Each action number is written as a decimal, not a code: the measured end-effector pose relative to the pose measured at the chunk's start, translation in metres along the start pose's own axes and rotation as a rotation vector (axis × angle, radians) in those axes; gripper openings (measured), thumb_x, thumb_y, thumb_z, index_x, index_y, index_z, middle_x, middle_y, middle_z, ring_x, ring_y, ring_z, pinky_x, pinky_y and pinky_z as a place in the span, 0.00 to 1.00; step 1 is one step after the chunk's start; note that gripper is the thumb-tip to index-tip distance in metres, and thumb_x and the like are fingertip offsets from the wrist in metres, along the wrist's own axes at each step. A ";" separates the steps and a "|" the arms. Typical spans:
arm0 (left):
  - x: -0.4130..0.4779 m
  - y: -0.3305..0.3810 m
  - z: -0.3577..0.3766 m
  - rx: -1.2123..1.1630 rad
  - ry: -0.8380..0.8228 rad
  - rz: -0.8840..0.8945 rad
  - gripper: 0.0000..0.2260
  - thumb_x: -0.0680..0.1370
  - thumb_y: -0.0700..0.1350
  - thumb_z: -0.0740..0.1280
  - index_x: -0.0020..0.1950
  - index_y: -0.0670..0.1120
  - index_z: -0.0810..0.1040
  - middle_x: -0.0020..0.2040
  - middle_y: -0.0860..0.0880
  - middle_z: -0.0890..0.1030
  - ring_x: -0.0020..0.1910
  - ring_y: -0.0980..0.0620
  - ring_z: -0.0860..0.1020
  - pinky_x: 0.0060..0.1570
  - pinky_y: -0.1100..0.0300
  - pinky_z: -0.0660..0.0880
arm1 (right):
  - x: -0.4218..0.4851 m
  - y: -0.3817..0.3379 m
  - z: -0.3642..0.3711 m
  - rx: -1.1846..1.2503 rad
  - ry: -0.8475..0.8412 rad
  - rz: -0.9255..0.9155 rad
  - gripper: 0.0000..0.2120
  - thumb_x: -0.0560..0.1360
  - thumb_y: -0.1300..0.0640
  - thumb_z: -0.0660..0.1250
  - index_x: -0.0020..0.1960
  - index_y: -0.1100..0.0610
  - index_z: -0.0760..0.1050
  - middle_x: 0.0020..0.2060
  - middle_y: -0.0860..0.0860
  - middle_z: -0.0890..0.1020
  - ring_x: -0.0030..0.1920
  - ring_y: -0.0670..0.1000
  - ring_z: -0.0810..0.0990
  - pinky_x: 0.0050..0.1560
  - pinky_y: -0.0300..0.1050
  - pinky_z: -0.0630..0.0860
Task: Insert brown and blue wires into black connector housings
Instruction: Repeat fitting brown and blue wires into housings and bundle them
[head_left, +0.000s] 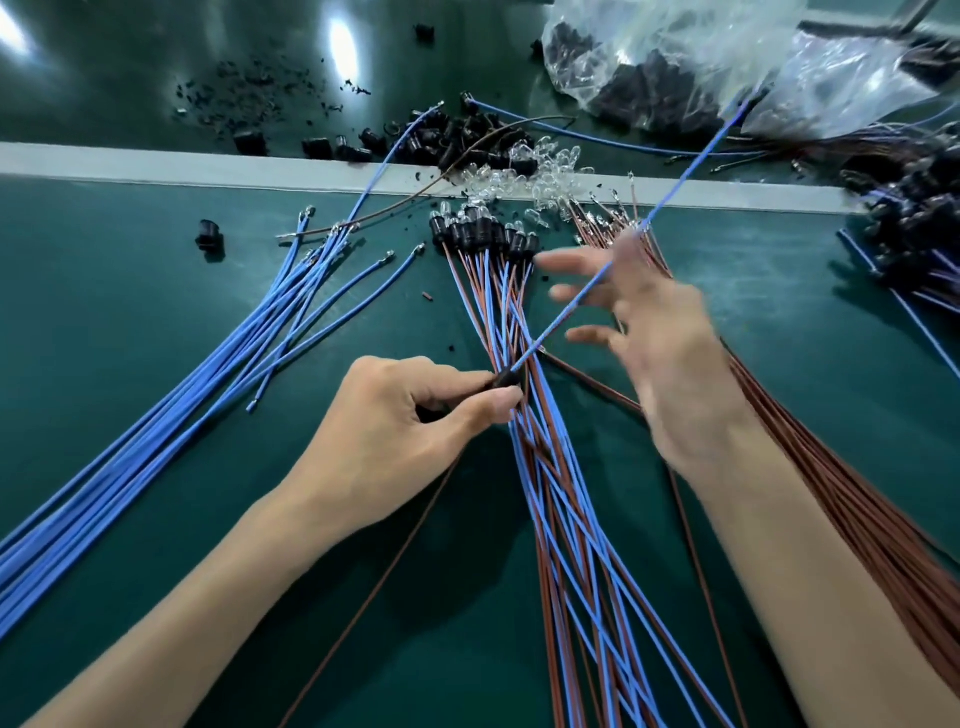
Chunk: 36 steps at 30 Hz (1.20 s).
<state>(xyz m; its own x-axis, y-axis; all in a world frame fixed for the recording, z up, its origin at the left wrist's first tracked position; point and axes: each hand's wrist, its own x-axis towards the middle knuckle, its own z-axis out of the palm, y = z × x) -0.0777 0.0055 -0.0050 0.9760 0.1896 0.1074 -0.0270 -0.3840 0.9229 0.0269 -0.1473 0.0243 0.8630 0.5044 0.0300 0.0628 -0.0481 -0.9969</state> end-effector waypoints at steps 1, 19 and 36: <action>0.000 -0.001 0.000 0.005 0.008 0.005 0.10 0.70 0.56 0.69 0.45 0.54 0.86 0.34 0.47 0.82 0.33 0.47 0.76 0.36 0.54 0.71 | 0.002 -0.002 -0.004 0.154 0.082 -0.011 0.18 0.76 0.43 0.54 0.45 0.49 0.81 0.50 0.44 0.83 0.50 0.43 0.78 0.44 0.35 0.73; 0.003 -0.005 -0.003 0.161 0.090 0.194 0.08 0.74 0.48 0.69 0.45 0.46 0.85 0.32 0.48 0.80 0.32 0.48 0.75 0.34 0.53 0.72 | 0.001 0.007 -0.011 -0.160 -0.012 -0.123 0.08 0.76 0.54 0.64 0.46 0.49 0.83 0.50 0.50 0.80 0.48 0.43 0.76 0.45 0.37 0.70; 0.027 -0.012 -0.002 0.123 0.170 0.124 0.05 0.79 0.41 0.65 0.48 0.44 0.81 0.27 0.51 0.75 0.25 0.56 0.68 0.28 0.69 0.63 | 0.077 0.001 -0.004 -0.587 -0.018 -0.272 0.05 0.74 0.60 0.70 0.49 0.52 0.81 0.41 0.51 0.84 0.35 0.43 0.80 0.40 0.31 0.73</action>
<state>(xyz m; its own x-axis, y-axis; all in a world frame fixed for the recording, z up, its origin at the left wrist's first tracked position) -0.0516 0.0166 -0.0123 0.9161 0.2799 0.2871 -0.1073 -0.5188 0.8481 0.0950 -0.1117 0.0259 0.7695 0.5792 0.2692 0.5460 -0.3779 -0.7477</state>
